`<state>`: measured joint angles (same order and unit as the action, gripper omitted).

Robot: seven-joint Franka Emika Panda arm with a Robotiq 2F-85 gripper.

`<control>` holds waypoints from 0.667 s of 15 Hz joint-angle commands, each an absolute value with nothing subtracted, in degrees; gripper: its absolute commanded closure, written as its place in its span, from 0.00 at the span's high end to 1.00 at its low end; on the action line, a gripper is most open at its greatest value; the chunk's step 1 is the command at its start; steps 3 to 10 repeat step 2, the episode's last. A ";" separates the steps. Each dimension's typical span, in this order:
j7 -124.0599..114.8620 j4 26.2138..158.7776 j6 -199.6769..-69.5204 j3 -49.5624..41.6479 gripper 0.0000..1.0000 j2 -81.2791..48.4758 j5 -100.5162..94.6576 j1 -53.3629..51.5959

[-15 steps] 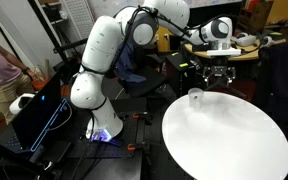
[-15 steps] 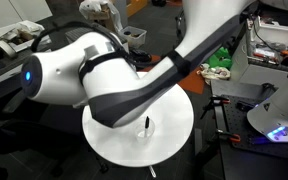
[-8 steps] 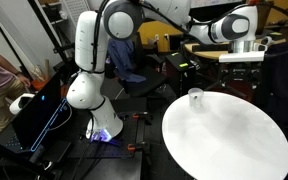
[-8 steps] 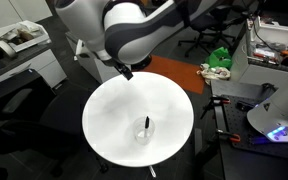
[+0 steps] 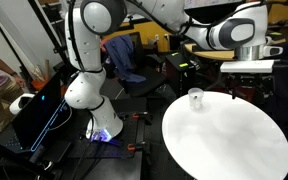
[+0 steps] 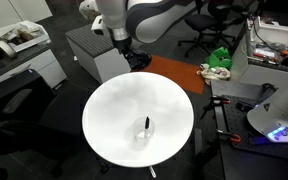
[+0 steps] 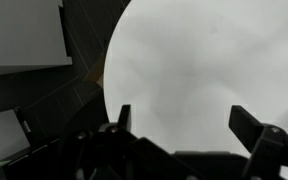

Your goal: Place the marker in the cup

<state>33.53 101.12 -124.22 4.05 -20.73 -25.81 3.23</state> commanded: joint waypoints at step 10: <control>33.82 101.22 -124.22 2.99 1.00 -20.61 -25.31 2.04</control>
